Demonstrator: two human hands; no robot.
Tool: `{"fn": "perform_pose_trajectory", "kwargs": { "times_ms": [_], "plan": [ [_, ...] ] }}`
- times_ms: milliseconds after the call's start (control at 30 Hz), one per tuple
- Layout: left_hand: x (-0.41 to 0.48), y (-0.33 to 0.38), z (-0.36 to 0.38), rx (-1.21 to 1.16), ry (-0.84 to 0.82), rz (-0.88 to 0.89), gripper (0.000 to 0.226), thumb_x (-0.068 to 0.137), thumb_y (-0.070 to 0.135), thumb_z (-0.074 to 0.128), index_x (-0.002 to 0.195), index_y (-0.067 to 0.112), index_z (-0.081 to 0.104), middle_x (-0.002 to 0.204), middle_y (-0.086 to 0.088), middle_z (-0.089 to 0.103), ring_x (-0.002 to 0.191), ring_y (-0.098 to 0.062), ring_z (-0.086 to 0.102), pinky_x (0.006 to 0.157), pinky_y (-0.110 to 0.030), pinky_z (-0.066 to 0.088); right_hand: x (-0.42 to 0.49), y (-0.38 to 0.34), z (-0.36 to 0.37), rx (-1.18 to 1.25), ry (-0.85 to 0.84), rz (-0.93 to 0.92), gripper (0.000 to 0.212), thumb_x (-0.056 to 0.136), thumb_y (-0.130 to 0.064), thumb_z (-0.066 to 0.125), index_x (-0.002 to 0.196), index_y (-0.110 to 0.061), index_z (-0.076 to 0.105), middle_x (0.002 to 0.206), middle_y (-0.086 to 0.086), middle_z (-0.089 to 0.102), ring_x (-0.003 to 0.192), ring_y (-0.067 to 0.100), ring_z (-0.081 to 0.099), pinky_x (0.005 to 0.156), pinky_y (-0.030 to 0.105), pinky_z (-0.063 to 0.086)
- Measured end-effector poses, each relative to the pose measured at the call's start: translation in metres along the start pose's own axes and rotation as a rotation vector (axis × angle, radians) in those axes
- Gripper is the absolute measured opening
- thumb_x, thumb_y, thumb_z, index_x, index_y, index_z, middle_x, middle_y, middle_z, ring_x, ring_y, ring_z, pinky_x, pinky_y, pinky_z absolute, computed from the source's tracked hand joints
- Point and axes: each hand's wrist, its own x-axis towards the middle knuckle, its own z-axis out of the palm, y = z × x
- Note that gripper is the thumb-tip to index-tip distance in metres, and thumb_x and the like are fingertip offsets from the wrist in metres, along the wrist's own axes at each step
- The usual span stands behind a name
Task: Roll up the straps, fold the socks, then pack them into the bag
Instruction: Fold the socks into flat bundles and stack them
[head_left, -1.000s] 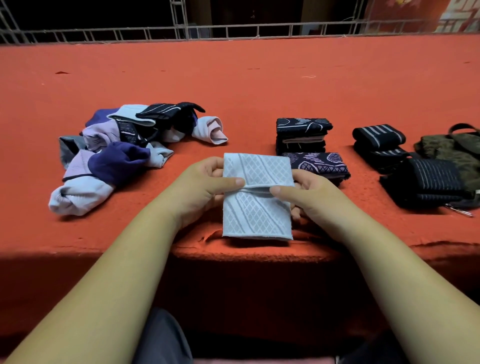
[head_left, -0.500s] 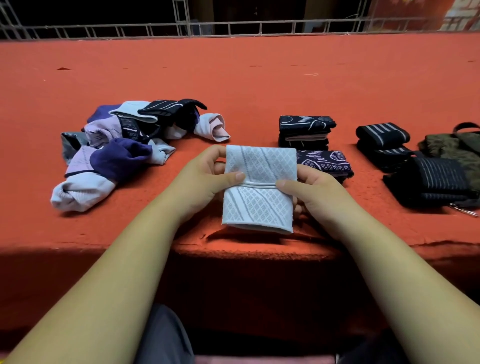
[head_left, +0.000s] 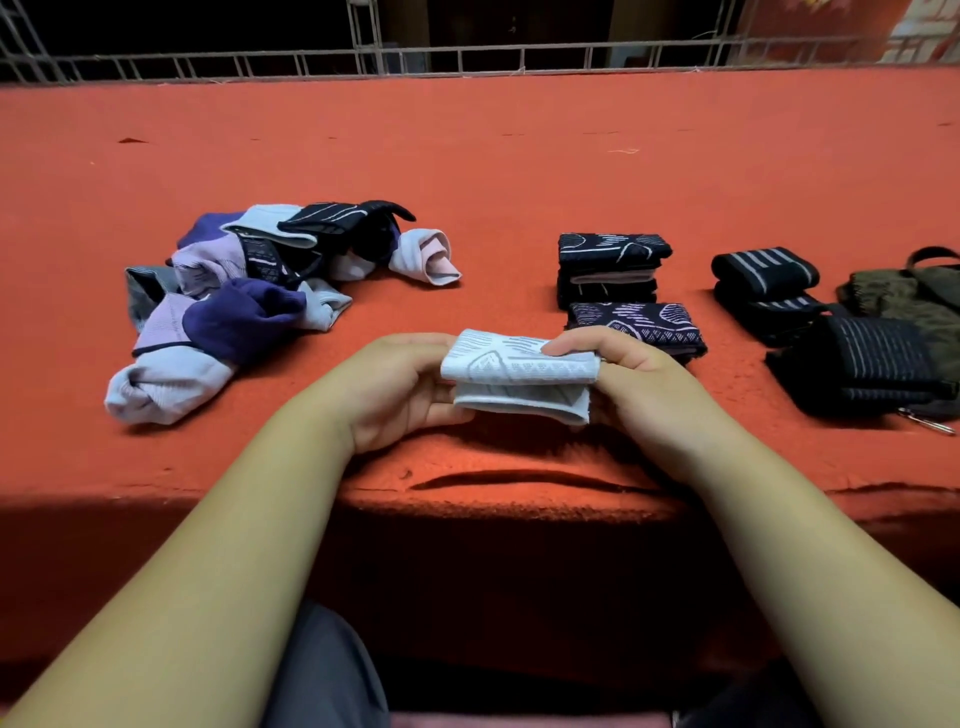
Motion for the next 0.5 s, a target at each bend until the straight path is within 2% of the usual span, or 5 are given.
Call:
{"fn": "perform_pose_trajectory", "kwargs": {
  "times_ms": [167,267,400,433,500],
  "plan": [
    [0.0,0.001,0.004,-0.054,-0.022,-0.038,0.056,0.108,0.049,0.049,0.134,0.003,0.068,0.124,-0.018,0.075,0.095,-0.023,0.075,0.074,-0.032,0.063,0.003,0.001,-0.001,0.057,0.007,0.004,0.04,0.097,0.008,0.05,0.1,-0.017,0.08,0.11,0.016,0.08,0.091,0.03,0.071,0.081,0.038,0.055],
    [-0.001,0.0,0.007,-0.003,0.006,0.05,0.043,0.102,0.031,0.065,0.133,0.001,0.068,0.118,-0.015,0.074,0.09,-0.018,0.072,0.074,-0.029,0.062,0.005,-0.001,-0.001,0.122,-0.006,0.027,0.05,0.095,0.005,0.037,0.108,-0.017,0.08,0.112,0.015,0.079,0.092,0.03,0.07,0.075,0.036,0.054],
    [0.004,0.0,0.01,-0.015,0.116,0.153,0.026,0.1,0.023,0.07,0.123,0.011,0.074,0.096,-0.004,0.073,0.061,-0.007,0.058,0.053,-0.019,0.052,0.012,-0.004,-0.002,0.223,-0.028,0.084,0.044,0.101,-0.04,0.047,0.139,-0.026,0.064,0.101,0.013,0.076,0.072,0.021,0.062,0.065,0.035,0.049],
    [0.005,0.0,0.011,-0.011,0.134,0.171,0.024,0.1,0.024,0.071,0.121,0.014,0.074,0.093,-0.002,0.071,0.058,-0.006,0.054,0.05,-0.017,0.048,0.013,-0.003,-0.002,0.191,-0.006,0.097,0.05,0.096,-0.049,0.055,0.137,-0.023,0.064,0.094,0.011,0.074,0.068,0.019,0.06,0.063,0.034,0.048],
    [0.008,-0.001,0.014,-0.011,0.143,0.201,0.026,0.099,0.026,0.072,0.123,0.015,0.073,0.094,-0.003,0.069,0.058,-0.006,0.05,0.046,-0.017,0.042,0.011,0.001,0.0,0.09,0.023,0.074,0.044,0.09,-0.046,0.065,0.126,-0.021,0.069,0.09,0.01,0.072,0.071,0.02,0.06,0.061,0.034,0.051]
  ]
}}
